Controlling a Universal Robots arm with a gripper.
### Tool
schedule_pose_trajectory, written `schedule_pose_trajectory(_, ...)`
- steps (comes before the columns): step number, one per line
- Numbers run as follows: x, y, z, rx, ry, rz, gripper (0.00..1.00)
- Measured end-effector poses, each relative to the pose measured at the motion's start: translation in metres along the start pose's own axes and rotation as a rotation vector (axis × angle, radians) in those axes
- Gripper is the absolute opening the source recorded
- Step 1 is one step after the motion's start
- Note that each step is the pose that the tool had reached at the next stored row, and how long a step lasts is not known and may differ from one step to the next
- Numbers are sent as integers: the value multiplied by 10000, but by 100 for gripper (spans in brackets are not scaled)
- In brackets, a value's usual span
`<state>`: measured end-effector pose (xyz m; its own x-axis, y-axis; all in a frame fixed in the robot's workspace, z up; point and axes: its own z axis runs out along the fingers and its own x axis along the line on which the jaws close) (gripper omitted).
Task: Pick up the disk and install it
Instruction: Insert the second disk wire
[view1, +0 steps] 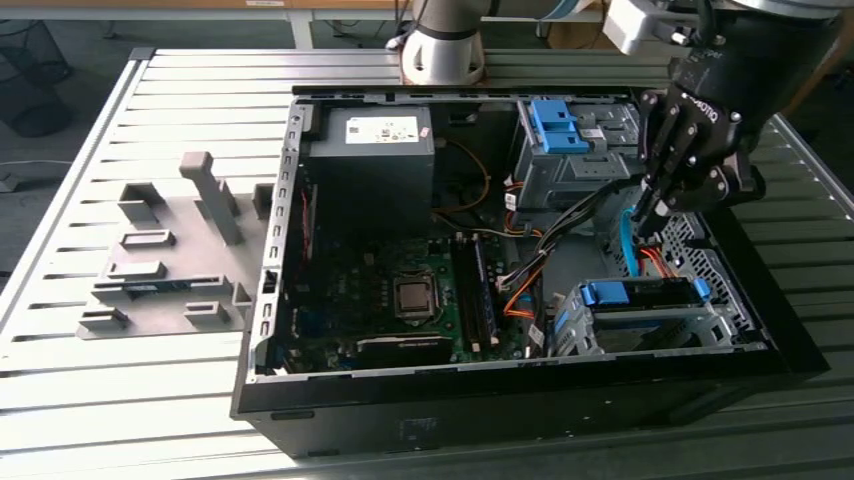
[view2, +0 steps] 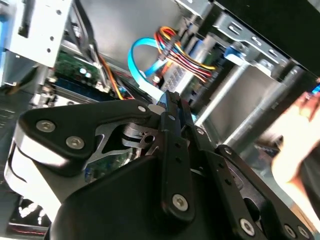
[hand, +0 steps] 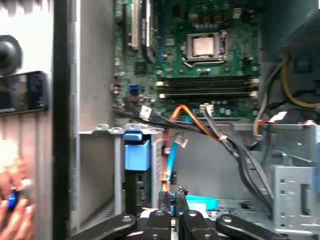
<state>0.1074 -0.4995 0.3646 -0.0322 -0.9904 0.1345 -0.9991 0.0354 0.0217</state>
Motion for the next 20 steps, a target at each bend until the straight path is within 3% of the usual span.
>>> schedule_pose_trajectory(1,19,-1,6,-1,-109,-2,16)
schedule_pose_trajectory(2,49,-2,11,-2,-155,-3,16)
schedule_pose_trajectory(5,146,-5,43,-2,-179,-4,16)
schedule_pose_trajectory(8,198,-8,86,-4,-207,-4,16)
schedule_pose_trajectory(9,214,-9,96,-7,-290,-7,16)
schedule_pose_trajectory(12,263,-11,115,-18,-669,-16,16)
schedule_pose_trajectory(15,333,-14,145,-24,-845,-21,16)
schedule_pose_trajectory(16,346,-15,153,-25,-878,-22,16)
schedule_pose_trajectory(20,346,-15,155,-25,-882,-22,16)
